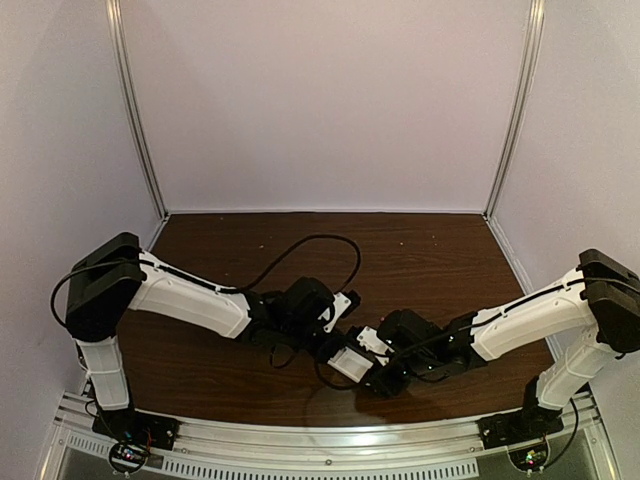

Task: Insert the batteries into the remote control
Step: Place the battery in the battery compartment.

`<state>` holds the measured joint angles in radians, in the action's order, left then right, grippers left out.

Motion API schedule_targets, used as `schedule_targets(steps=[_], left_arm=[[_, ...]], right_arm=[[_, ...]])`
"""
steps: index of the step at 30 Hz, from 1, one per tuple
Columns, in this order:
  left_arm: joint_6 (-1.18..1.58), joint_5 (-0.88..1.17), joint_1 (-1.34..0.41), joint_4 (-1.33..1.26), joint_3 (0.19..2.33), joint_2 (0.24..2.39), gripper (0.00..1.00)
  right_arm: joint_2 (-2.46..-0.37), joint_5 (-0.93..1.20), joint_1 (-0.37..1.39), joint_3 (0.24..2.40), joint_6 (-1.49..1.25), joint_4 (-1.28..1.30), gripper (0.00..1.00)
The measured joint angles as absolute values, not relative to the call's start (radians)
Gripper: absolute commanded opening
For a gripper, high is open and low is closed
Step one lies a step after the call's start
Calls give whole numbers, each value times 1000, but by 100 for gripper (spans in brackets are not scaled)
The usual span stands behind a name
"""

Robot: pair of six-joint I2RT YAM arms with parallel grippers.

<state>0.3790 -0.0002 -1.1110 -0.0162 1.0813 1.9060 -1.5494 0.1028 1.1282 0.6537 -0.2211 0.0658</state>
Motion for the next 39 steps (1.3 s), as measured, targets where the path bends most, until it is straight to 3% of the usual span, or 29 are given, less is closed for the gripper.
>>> schedule_targets(steps=[19,39], left_arm=[[307,-133,-1159,-66,1045,1923,0],[252,-196,-1172,-99,1015,1902,0]], right_arm=[[-1549,109,1128,662,-240,74,10],[-1550,108,1128,666,-241,58,5]])
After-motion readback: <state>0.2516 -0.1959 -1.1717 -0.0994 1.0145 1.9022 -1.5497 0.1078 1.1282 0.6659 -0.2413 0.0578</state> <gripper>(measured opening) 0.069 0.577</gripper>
